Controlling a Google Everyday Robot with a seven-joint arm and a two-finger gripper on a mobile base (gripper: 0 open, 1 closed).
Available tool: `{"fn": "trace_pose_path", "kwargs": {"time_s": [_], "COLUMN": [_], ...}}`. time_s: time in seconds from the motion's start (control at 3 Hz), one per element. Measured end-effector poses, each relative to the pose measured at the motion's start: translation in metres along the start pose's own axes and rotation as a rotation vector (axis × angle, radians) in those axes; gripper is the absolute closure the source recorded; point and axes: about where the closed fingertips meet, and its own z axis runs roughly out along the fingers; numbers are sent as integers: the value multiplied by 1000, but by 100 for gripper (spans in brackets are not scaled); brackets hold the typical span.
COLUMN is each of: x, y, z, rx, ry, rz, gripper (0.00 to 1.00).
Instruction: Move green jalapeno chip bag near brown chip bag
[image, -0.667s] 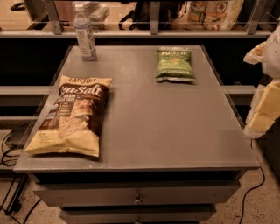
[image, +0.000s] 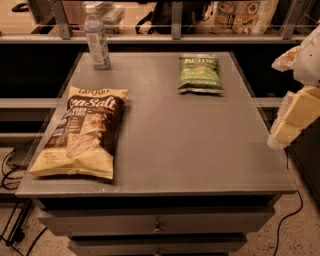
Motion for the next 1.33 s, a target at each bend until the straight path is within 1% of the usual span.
{"fn": "trace_pose_path", "kwargs": {"time_s": [0.33, 0.67, 1.0, 1.33], "x": [-22, -66, -73, -73], "y": [-23, -86, -91, -96], "z": [28, 62, 61, 68], "rx": [-43, -23, -17, 3], "ry": [-176, -315, -322, -326], "rz": [38, 47, 37, 94], "gripper": [0, 0, 0, 0]}}
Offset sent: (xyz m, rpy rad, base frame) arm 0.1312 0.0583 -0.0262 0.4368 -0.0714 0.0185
